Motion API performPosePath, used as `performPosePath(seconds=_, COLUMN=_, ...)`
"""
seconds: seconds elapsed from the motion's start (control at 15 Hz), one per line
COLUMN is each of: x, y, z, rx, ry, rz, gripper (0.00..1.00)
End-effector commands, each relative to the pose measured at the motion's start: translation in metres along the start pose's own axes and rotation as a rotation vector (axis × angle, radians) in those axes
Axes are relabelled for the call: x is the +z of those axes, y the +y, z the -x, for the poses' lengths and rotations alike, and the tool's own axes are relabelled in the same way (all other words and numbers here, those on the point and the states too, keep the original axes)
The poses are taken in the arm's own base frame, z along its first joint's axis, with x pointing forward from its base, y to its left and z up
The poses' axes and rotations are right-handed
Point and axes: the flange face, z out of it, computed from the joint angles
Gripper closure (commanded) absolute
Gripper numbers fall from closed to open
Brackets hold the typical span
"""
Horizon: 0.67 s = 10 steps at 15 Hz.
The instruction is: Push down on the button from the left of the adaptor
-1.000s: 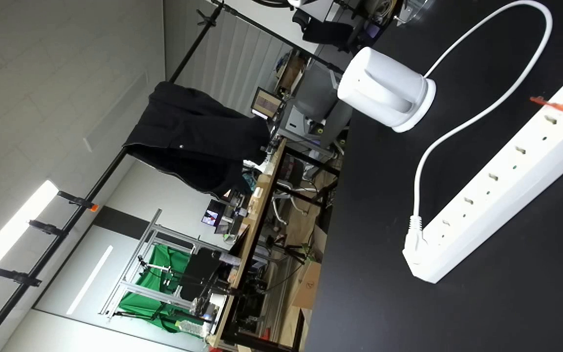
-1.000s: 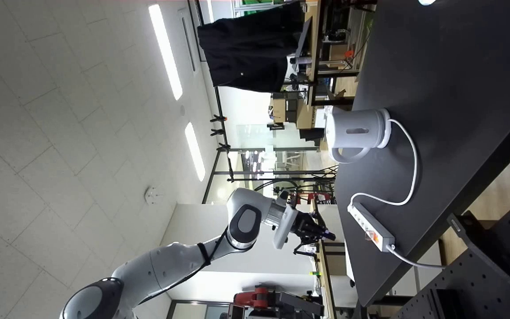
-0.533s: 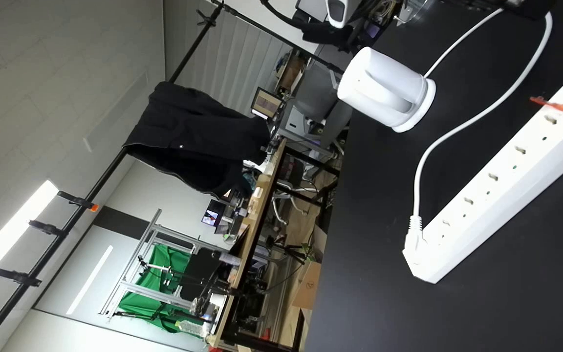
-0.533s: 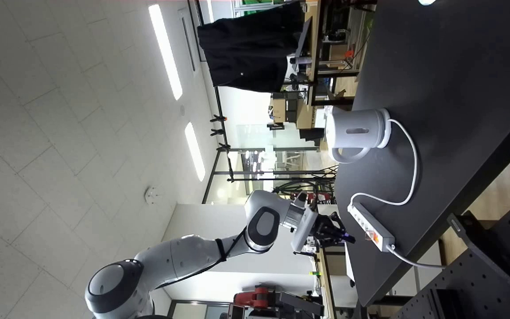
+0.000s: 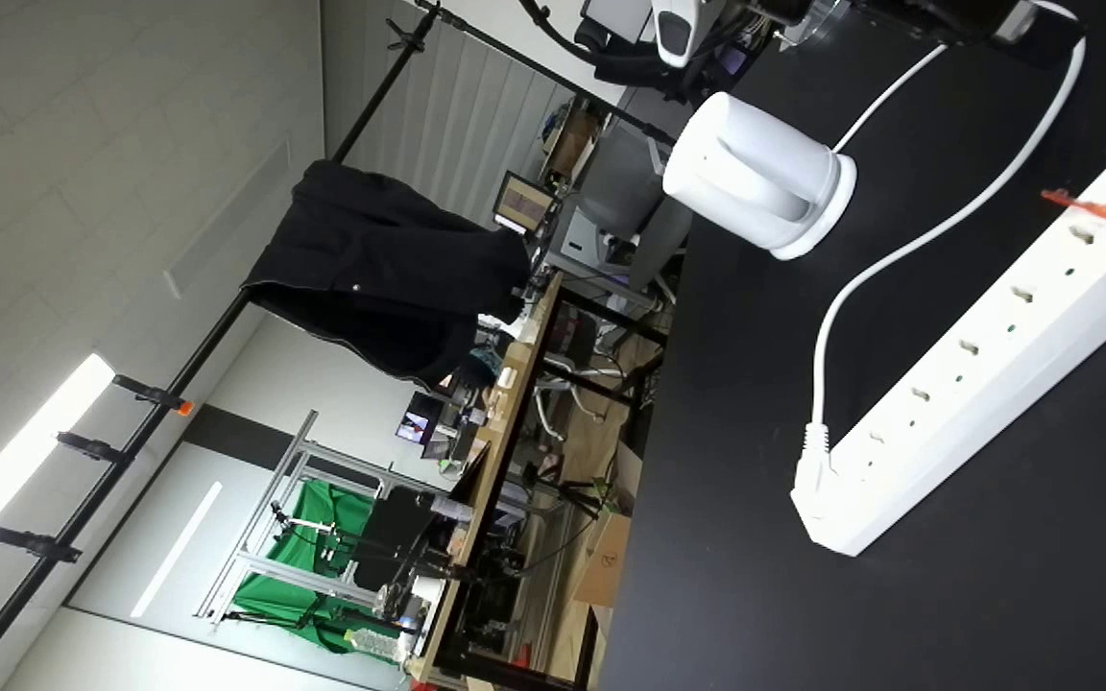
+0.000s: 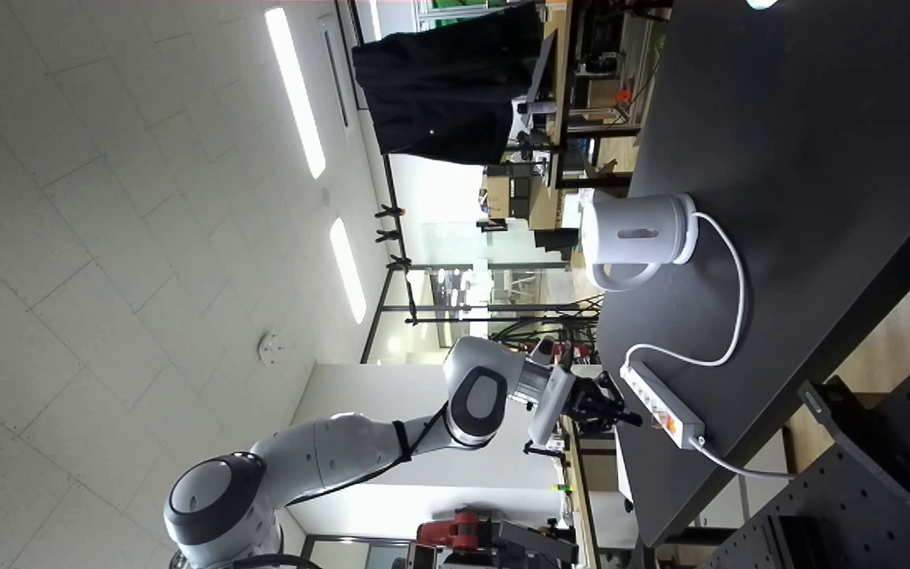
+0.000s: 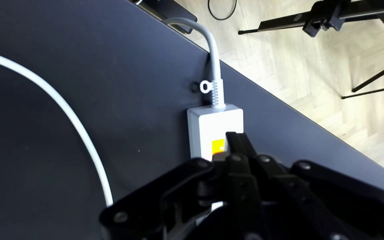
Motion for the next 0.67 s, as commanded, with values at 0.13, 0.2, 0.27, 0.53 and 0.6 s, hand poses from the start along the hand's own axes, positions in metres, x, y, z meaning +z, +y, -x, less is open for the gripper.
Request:
performPosePath(seconds=0.13, x=0.0, y=0.0, z=-0.003, rx=-0.009, ry=0.014, rz=0.017, gripper=1.0)
performPosePath(seconds=0.2, x=0.001, y=-0.001, z=-0.006, rx=-0.011, ry=0.035, rz=0.043, gripper=1.0)
performPosePath(seconds=0.27, x=0.002, y=-0.002, z=-0.009, rx=-0.025, ry=0.049, rz=0.053, gripper=1.0)
performPosePath(seconds=0.53, x=0.017, y=-0.01, z=-0.022, rx=-0.064, ry=0.074, rz=0.094, gripper=1.0)
performPosePath(seconds=0.6, x=0.022, y=-0.012, z=-0.024, rx=-0.07, ry=0.068, rz=0.095, gripper=1.0)
